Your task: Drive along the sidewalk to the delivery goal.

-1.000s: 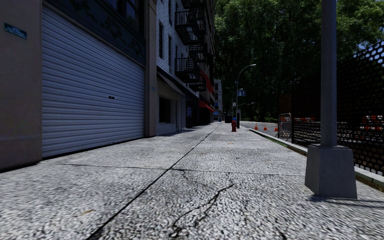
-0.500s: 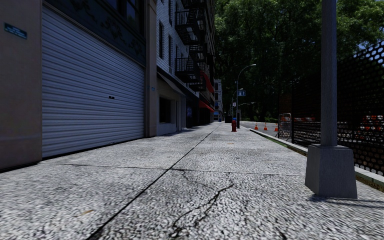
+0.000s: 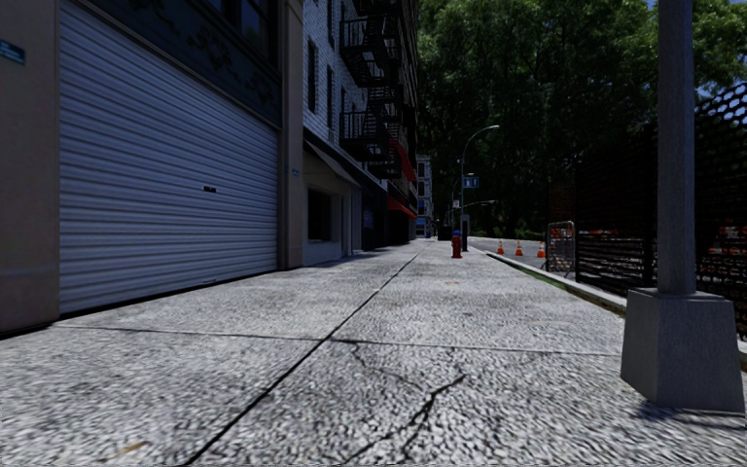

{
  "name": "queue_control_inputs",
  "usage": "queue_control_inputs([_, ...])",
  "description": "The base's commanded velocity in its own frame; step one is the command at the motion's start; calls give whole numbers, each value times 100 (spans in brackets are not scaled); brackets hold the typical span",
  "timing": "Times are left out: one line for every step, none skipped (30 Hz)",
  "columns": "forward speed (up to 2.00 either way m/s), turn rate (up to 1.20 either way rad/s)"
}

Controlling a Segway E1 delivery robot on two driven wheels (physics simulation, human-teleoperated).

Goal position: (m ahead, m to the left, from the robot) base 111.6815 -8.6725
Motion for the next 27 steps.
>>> queue_control_inputs([200,0])
queue_control_inputs([200,0])
queue_control_inputs([200,0])
queue_control_inputs([200,0])
queue_control_inputs([200,0])
queue_control_inputs([200,0])
queue_control_inputs([200,0])
queue_control_inputs([200,0])
queue_control_inputs([200,0])
queue_control_inputs([200,0])
queue_control_inputs([200,0])
queue_control_inputs([200,0])
queue_control_inputs([200,0])
queue_control_inputs([200,0])
queue_control_inputs([200,0])
queue_control_inputs([200,0])
queue_control_inputs([200,0])
queue_control_inputs([200,0])
queue_control_inputs([200,0])
queue_control_inputs([200,0])
queue_control_inputs([200,0])
queue_control_inputs([200,0])
queue_control_inputs([200,0])
queue_control_inputs([200,0])
queue_control_inputs([200,0])
queue_control_inputs([200,0])
queue_control_inputs([200,0])
